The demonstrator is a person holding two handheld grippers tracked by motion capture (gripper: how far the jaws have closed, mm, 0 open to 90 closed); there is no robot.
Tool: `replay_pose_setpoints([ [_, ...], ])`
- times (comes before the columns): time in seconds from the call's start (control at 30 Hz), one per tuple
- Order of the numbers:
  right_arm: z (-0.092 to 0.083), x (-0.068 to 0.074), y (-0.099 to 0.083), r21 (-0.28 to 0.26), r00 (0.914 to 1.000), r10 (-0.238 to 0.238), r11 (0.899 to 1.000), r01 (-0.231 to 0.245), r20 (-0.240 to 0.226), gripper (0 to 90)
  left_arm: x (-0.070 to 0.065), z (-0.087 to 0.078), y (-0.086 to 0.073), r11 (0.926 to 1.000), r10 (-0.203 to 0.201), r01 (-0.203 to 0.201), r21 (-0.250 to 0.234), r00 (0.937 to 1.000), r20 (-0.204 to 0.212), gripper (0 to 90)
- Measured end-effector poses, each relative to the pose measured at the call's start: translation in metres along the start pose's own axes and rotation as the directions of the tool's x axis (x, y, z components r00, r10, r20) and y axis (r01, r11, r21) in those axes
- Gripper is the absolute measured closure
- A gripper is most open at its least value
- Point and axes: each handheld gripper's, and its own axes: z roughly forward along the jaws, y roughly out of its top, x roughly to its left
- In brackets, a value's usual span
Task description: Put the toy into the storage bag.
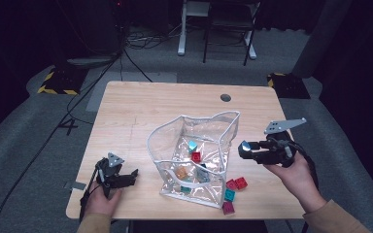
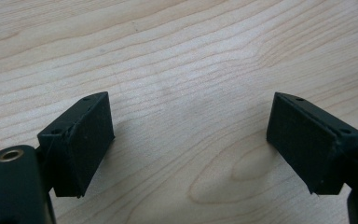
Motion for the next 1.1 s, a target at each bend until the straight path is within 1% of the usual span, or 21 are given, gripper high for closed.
replay_pose_setpoints([
  [0.07,-0.005,0.001,0.006,-0.002,1.0000,0.000,1.000,0.000,-0.005,56.5,0.000,0.000,0.000,1.0000,0.000,0.000,0.000,1.0000,0.000,15.1],
  [0.27,-0.020,0.008,0.029,-0.032,0.9992,-0.037,0.999,0.036,-0.017,56.5,0.000,0.000,0.000,1.0000,0.001,-0.001,0.000,1.0000,0.000,15.1],
  [0.4,-0.024,0.012,0.044,-0.042,0.9983,-0.052,0.998,0.051,-0.025,56.5,0.000,0.000,0.000,1.0000,0.000,0.000,0.000,1.0000,0.000,15.1],
  [0.6,-0.025,0.019,0.061,-0.052,0.9964,-0.080,0.996,0.079,-0.028,56.5,0.000,0.000,0.000,1.0000,0.000,0.000,0.000,1.0000,0.000,15.0],
  [0.77,-0.022,0.023,0.075,-0.061,0.9944,-0.102,0.993,0.100,-0.029,56.5,0.000,0.000,0.000,1.0000,0.000,0.000,0.000,1.0000,0.000,15.1],
  [0.9,-0.015,0.027,0.086,-0.064,0.9922,-0.119,0.991,0.116,-0.038,56.5,0.000,0.000,0.000,1.0000,0.000,0.000,0.000,1.0000,0.000,15.1],
  [1.1,0.002,0.032,0.101,-0.035,0.9888,-0.140,0.990,0.139,-0.050,56.5,0.000,0.000,0.000,1.0000,0.000,0.000,0.000,1.0000,0.000,15.1],
])
